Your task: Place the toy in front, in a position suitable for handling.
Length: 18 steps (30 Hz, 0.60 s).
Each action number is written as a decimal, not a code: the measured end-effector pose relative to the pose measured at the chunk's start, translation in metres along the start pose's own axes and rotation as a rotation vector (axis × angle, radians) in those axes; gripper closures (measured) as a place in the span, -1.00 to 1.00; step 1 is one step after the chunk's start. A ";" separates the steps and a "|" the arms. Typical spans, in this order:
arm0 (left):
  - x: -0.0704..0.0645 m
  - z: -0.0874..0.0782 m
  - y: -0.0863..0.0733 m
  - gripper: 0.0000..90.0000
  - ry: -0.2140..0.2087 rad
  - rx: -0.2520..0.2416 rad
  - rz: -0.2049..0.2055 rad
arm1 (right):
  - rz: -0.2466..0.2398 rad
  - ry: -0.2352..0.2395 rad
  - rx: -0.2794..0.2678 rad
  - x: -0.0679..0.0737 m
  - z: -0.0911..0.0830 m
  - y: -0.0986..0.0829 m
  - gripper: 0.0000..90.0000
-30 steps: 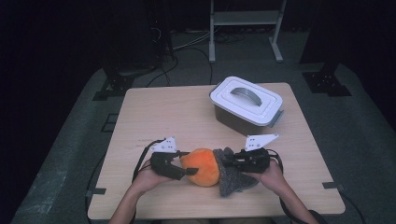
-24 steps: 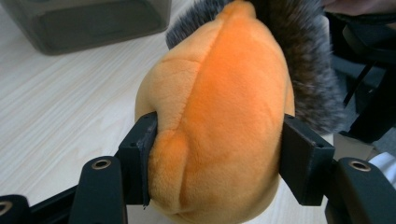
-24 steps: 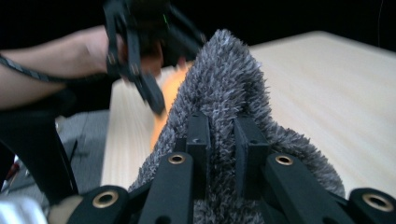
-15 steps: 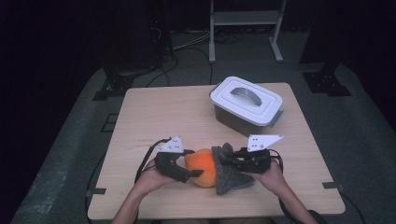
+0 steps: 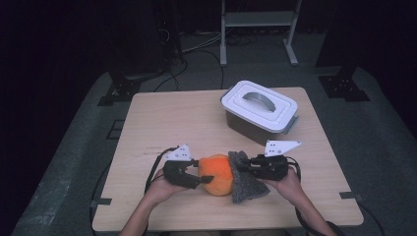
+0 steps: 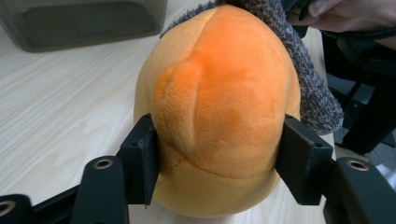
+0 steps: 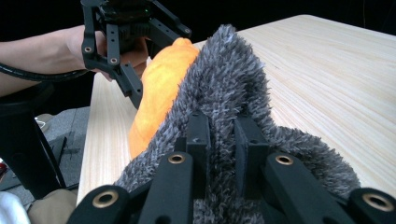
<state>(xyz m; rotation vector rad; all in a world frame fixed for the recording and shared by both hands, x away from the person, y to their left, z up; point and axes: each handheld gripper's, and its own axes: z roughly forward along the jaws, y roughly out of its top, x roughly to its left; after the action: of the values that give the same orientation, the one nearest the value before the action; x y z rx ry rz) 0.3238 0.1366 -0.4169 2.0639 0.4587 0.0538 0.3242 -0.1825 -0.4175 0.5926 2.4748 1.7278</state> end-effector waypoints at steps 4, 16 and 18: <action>0.001 -0.002 0.001 -0.09 0.000 -0.012 -0.014 | 0.006 -0.008 0.021 -0.004 -0.001 -0.003 0.72; -0.003 -0.008 0.006 -0.17 0.000 -0.001 -0.006 | -0.049 0.005 0.017 0.011 0.002 0.009 0.71; -0.003 -0.006 0.006 -0.40 0.003 -0.009 -0.008 | -0.051 0.004 0.033 0.009 0.004 0.007 0.71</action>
<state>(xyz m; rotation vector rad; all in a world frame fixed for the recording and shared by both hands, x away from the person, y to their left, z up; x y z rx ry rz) 0.3215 0.1375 -0.4085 2.0532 0.4677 0.0538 0.3183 -0.1740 -0.4111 0.5242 2.5029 1.6739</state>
